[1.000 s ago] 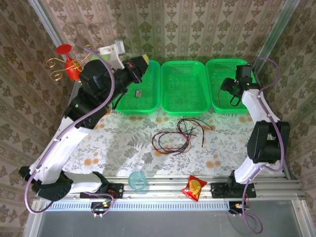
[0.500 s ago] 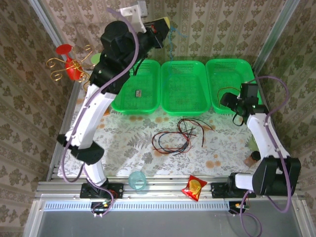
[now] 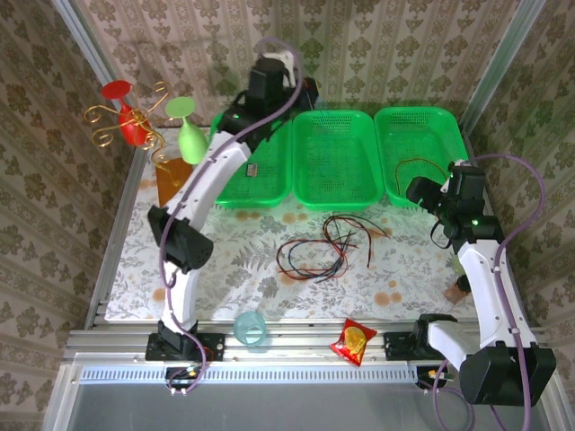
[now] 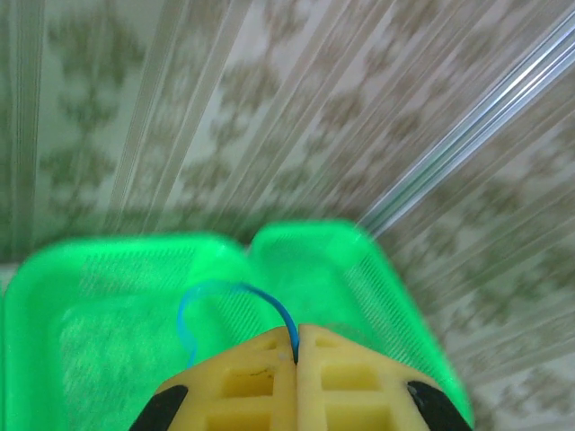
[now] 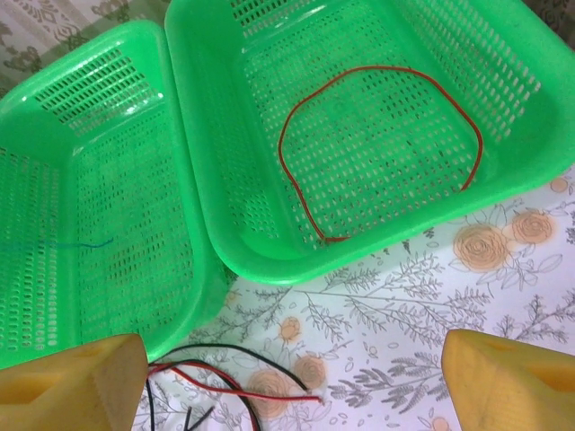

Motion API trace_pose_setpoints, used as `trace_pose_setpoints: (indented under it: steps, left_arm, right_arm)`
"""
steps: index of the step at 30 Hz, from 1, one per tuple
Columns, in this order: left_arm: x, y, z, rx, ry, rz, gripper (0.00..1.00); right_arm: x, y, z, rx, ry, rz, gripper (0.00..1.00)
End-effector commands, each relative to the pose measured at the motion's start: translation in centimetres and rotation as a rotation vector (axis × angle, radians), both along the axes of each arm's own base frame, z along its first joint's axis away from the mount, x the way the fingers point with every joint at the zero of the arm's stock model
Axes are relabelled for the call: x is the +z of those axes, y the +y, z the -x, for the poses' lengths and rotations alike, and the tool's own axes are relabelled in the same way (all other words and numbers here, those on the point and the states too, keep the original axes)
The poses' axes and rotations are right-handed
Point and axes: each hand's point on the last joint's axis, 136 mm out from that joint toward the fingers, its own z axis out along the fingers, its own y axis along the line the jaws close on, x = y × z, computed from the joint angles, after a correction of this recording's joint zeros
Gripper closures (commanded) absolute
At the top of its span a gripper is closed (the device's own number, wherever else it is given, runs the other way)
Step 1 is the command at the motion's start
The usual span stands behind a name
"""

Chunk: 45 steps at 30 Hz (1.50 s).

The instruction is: Untangle the cables

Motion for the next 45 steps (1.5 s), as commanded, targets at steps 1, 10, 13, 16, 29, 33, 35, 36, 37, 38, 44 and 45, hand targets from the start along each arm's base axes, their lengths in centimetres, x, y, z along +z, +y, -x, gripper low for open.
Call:
trace_pose_setpoints:
  steps: [1,10,13,16,29,33,35,36,37,38,44,45]
  left_arm:
    - [-7.5,-1.0,-0.3,-0.016,0.089,-0.189,1.00]
    - [-21.5,-1.7,-1.3,-0.050,0.360,-0.419,1.00]
    - [-24.0,-1.5,-1.2,-0.061,0.400,-0.467,1.00]
    - [-26.0,-1.8,-0.9,-0.088,0.445,-0.466,1.00]
    - [-20.1,-2.2,-1.0,-0.037,0.349,-0.397,0.45]
    - [-15.6,-1.8,0.0,-0.027,0.286,-0.375,0.39]
    - [-13.4,-1.7,0.9,-0.032,0.256,-0.364,0.38]
    - [-12.2,-1.7,1.5,-0.038,0.239,-0.361,0.37]
    - [-10.9,-1.6,2.2,-0.043,0.222,-0.351,0.37]
    - [-10.6,-1.5,2.7,-0.051,0.222,-0.351,0.37]
    - [-7.4,0.1,7.8,-0.118,0.246,-0.269,0.38]
    - [-7.4,0.6,8.8,-0.120,0.253,-0.256,0.38]
  right_arm:
    - [-1.4,0.3,1.5,0.019,0.060,-0.003,0.14]
    - [-2.3,0.9,3.0,0.029,0.065,-0.034,0.14]
    - [-3.1,1.1,3.2,0.035,0.082,-0.044,0.14]
    - [-3.5,1.5,3.1,0.049,0.097,-0.058,0.14]
    - [-3.5,3.1,3.5,0.099,0.103,-0.101,0.12]
    - [-4.2,5.1,4.7,0.156,0.137,-0.114,0.13]
    - [-4.4,6.6,5.1,0.197,0.148,-0.123,0.15]
    - [-4.5,7.6,5.3,0.228,0.151,-0.127,0.17]
    - [-4.8,8.7,5.5,0.258,0.156,-0.134,0.18]
    - [-5.1,9.4,5.7,0.279,0.163,-0.139,0.19]
    - [-8.1,13.5,6.9,0.378,0.252,-0.188,0.32]
    - [-8.6,14.1,7.1,0.390,0.263,-0.189,0.36]
